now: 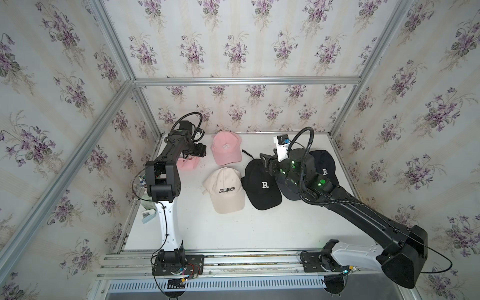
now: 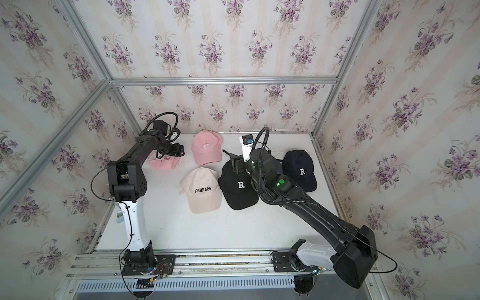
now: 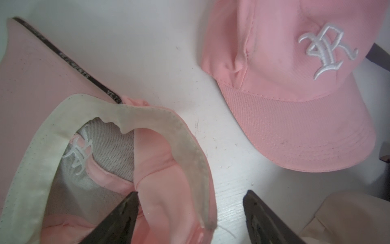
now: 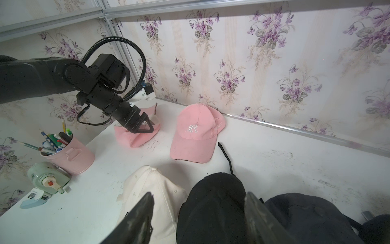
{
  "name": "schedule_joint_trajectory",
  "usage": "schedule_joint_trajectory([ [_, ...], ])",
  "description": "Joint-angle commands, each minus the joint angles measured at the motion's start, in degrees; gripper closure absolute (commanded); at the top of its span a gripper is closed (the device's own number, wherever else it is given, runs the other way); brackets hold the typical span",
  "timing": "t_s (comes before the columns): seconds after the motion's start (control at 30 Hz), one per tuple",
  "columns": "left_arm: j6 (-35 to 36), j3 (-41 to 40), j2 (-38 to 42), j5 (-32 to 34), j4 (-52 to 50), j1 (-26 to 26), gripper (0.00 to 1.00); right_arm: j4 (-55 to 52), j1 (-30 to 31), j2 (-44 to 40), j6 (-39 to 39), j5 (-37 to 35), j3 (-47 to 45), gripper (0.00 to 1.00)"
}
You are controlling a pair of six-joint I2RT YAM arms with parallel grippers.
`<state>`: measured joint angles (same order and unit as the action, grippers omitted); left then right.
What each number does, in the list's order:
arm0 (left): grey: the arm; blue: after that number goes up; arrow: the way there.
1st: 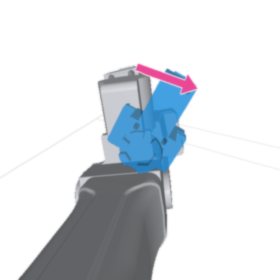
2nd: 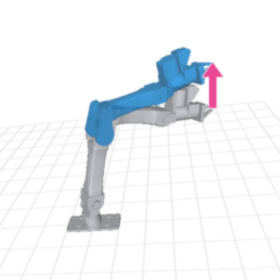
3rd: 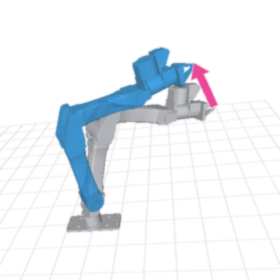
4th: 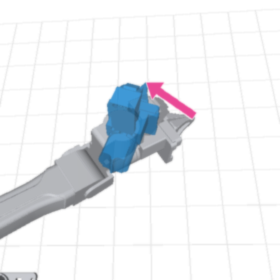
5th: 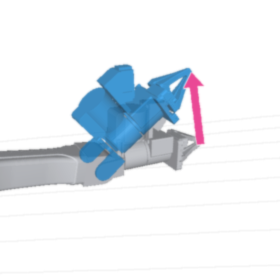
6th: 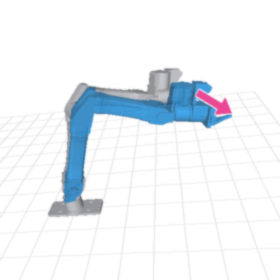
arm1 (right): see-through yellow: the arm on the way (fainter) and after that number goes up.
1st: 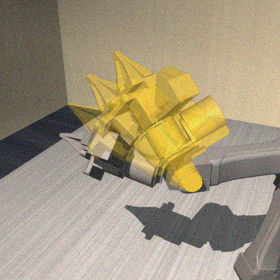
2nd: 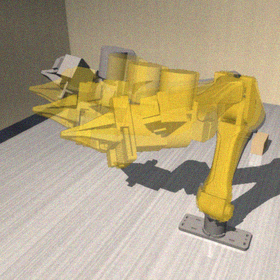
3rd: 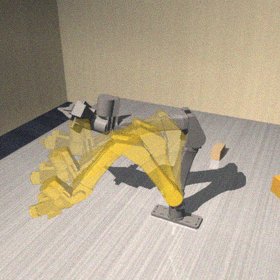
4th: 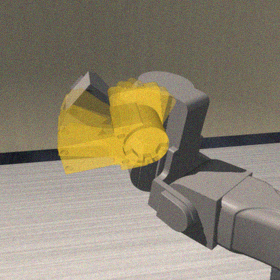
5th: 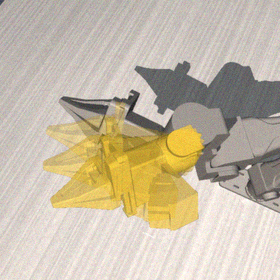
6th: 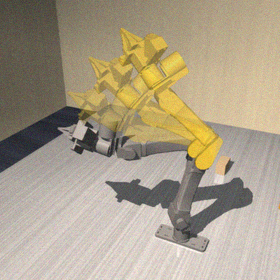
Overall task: Open the adjustable buckle of the baseball cap
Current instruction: Pick up the baseball cap from the center of the board.
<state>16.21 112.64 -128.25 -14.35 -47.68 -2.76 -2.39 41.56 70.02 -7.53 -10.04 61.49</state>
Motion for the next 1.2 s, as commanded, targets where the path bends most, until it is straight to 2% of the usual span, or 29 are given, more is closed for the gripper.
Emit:
schedule_joint_trajectory([
  [0.0, 0.5, 0.3, -0.6, -1.5, -1.9, -0.1, 0.30, -0.2, 0.0, 0.2, 0.1, -0.1, 0.3, 0.32],
  [0.1, 0.3, -0.1, -0.3, -1.7, -2.2, -0.1, 0.43, 0.0, 0.0, 0.3, 0.1, -0.2, 0.0, 0.32],
  [0.27, -1.0, 0.9, 0.8, -2.9, -2.1, -0.1, 0.77, 0.5, 0.0, 0.9, 0.6, 0.3, 0.1, 0.32],
  [0.37, -1.9, 2.0, 1.5, -3.8, -2.5, -0.1, 0.90, 0.6, 0.0, 1.2, 0.9, 0.6, 0.1, 0.32],
  [0.43, -2.7, 2.9, 2.1, -4.5, -2.7, -0.1, 0.95, 0.7, 0.0, 1.2, 1.1, 0.7, 0.0, 0.32],
  [0.73, -13.1, 7.5, 8.4, -5.9, -0.7, -2.0, 0.99, 1.7, -0.1, 1.0, 1.9, 2.7, -0.5, 0.32],
  [0.93, -18.1, 7.5, 14.8, -3.3, 1.8, -2.2, 0.99, 3.1, -0.1, 1.2, 2.0, 5.4, -1.1, 0.32],
  [1.17, -31.7, 3.9, 23.6, -2.0, 7.5, -2.2, 0.99, 5.2, -0.1, 2.1, 2.7, 8.1, -1.5, 0.33],
])
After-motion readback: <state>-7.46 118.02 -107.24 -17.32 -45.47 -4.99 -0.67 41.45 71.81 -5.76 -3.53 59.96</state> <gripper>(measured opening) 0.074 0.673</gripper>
